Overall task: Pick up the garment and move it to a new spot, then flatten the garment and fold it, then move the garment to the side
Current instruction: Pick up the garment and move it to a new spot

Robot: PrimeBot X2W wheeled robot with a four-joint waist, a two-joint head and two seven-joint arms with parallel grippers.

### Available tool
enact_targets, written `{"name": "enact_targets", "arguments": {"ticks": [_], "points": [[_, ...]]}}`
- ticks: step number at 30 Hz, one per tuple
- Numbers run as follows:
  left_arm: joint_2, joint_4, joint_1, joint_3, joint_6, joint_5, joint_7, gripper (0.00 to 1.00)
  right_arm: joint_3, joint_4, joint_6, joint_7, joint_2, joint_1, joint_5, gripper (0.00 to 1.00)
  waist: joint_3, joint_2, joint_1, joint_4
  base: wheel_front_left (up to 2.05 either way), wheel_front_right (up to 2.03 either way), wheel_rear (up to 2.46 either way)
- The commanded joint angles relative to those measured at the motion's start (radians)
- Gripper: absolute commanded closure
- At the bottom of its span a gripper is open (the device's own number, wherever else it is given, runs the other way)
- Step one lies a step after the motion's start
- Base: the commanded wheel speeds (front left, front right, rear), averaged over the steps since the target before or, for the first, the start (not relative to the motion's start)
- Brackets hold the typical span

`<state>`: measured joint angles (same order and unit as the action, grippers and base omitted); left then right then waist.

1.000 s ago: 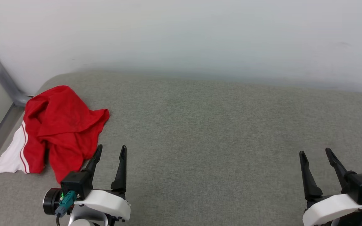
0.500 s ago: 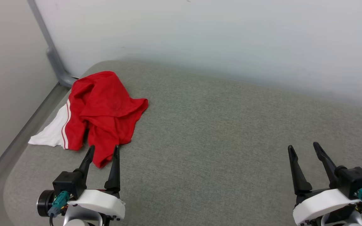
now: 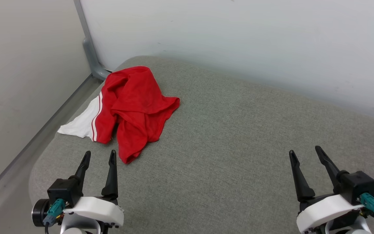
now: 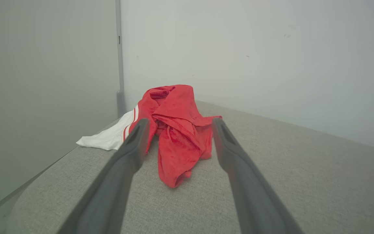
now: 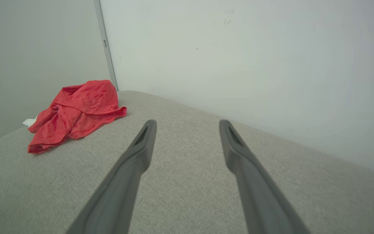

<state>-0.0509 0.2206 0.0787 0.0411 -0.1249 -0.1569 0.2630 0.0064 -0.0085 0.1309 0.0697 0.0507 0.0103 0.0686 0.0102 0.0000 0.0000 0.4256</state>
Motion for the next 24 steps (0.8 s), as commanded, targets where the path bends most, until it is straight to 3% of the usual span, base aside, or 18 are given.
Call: {"name": "enact_targets", "arguments": {"ticks": [1, 10, 18, 24], "points": [[0.001, -0.003, -0.008, 0.002, -0.001, -0.001, 0.003, 0.0, 0.001, -0.004, 0.0, -0.001, -0.001, -0.013, -0.006, 0.0, -0.001, 0.0, 0.0, 0.003, 0.0, 0.0, 0.0], [0.001, 0.017, 0.034, 0.02, -0.002, -0.011, 0.003, 0.0, 0.001, -0.016, 0.0, -0.013, -0.001, -0.025, -0.015, 0.0, -0.024, 0.0, 0.0, -0.005, 0.0, 0.0, 0.0], [-0.009, 0.101, 0.216, 0.083, -0.003, -0.047, 0.003, 0.0, 0.003, -0.082, 0.0, -0.05, 0.0, -0.104, -0.061, 0.0, -0.178, 0.0, 0.0, -0.074, 0.0, 0.0, 0.0], [-0.085, 0.239, 0.412, 0.121, 0.0, -0.079, -0.039, 0.0, 0.001, -0.113, 0.0, -0.064, 0.0, -0.17, -0.088, 0.0, -0.3, 0.0, 0.0, -0.144, 0.0, 0.0, 0.0]]}}
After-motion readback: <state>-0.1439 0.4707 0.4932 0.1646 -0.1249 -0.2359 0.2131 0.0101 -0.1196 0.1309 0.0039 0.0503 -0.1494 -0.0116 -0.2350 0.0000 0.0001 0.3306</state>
